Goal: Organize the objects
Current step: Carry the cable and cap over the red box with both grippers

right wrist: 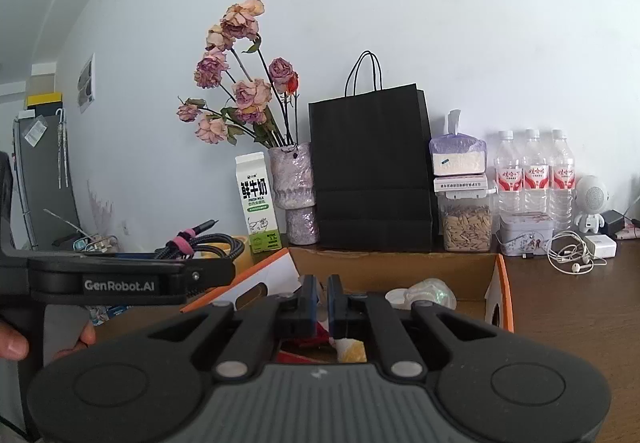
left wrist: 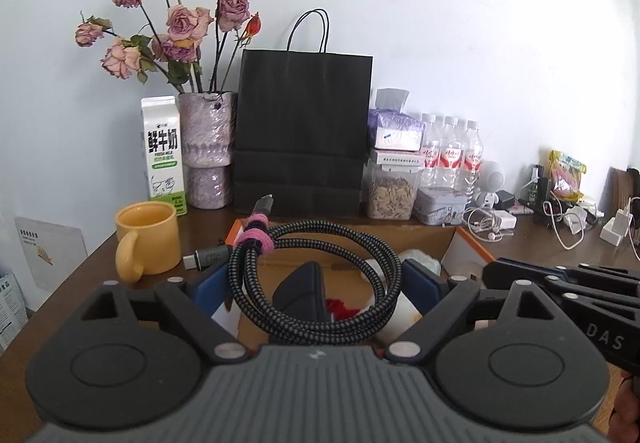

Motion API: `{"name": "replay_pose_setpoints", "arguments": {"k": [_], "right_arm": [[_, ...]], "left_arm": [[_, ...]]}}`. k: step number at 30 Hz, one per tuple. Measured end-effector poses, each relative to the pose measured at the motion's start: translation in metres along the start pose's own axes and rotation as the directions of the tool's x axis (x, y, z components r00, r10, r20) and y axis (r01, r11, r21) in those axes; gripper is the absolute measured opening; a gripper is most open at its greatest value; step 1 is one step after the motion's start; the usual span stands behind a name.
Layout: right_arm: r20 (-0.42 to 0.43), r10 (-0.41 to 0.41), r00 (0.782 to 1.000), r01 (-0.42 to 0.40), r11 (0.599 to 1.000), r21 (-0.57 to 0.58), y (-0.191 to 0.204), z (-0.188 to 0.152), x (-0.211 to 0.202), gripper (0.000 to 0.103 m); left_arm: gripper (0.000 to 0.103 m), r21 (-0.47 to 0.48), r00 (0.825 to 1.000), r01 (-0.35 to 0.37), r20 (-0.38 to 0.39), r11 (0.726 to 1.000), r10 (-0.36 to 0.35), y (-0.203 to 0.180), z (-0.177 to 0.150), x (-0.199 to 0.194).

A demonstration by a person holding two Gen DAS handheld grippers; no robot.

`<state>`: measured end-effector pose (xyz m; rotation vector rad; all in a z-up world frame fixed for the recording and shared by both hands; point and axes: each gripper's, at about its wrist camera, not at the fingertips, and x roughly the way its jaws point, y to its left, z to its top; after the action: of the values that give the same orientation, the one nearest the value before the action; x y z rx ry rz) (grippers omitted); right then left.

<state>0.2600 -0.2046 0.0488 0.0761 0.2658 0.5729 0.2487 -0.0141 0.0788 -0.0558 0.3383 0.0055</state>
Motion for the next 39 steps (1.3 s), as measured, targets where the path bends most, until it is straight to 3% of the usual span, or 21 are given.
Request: {"name": "replay_pose_setpoints", "arguments": {"k": [10, 17, 30, 31, 32, 33, 34, 35, 36, 37, 39], "right_arm": [[0.024, -0.053, 0.998, 0.053, 0.999, 0.01, -0.019, 0.024, 0.05, 0.005], [-0.025, -0.095, 0.995, 0.096, 0.994, 0.049, -0.045, 0.015, 0.084, 0.004], [-0.096, -0.153, 0.984, 0.154, 0.988, -0.005, -0.046, -0.005, 0.101, 0.006], [-0.1, -0.155, 0.983, 0.155, 0.988, -0.007, -0.046, -0.006, 0.102, 0.01], [-0.109, -0.158, 0.981, 0.158, 0.987, -0.01, -0.046, -0.007, 0.103, 0.011], [-0.115, -0.165, 0.979, 0.165, 0.986, -0.016, -0.046, -0.008, 0.103, 0.014], [-0.12, -0.173, 0.977, 0.172, 0.985, -0.021, -0.046, -0.009, 0.103, 0.03], [-0.124, -0.181, 0.976, 0.179, 0.984, -0.024, -0.045, -0.009, 0.104, 0.06], [-0.125, -0.185, 0.975, 0.183, 0.983, -0.026, -0.045, -0.01, 0.104, 0.077], [-0.123, -0.192, 0.974, 0.19, 0.981, -0.028, -0.045, -0.011, 0.104, 0.103], [-0.118, -0.203, 0.972, 0.2, 0.979, -0.035, -0.045, -0.011, 0.102, 0.103]], "left_arm": [[0.09, 0.0, 1.0, 0.009, 0.017, 1.0, -0.009, -0.013, 0.019, 0.055], [0.09, 0.0, 1.0, 0.005, -0.02, 1.0, -0.005, -0.019, 0.018, 0.099], [0.092, 0.011, 0.998, 0.018, -0.055, 1.0, -0.018, -0.019, 0.005, 0.115], [0.094, 0.003, 0.998, 0.013, -0.059, 1.0, -0.013, -0.018, 0.004, 0.116], [0.103, -0.002, 0.998, 0.005, -0.055, 1.0, -0.005, -0.017, 0.004, 0.116], [0.103, -0.005, 0.999, -0.004, -0.046, 1.0, 0.004, -0.015, 0.004, 0.116], [0.103, -0.004, 0.999, -0.017, -0.041, 1.0, 0.016, -0.015, 0.004, 0.115], [0.103, 0.0, 0.999, -0.021, -0.045, 1.0, 0.021, -0.015, 0.004, 0.115], [0.103, 0.002, 0.998, -0.023, -0.051, 1.0, 0.023, -0.015, 0.004, 0.115], [0.103, 0.002, 0.998, -0.026, -0.055, 1.0, 0.026, -0.015, 0.004, 0.115], [0.103, 0.008, 0.998, -0.027, -0.058, 1.0, 0.027, -0.016, 0.004, 0.115]]}}
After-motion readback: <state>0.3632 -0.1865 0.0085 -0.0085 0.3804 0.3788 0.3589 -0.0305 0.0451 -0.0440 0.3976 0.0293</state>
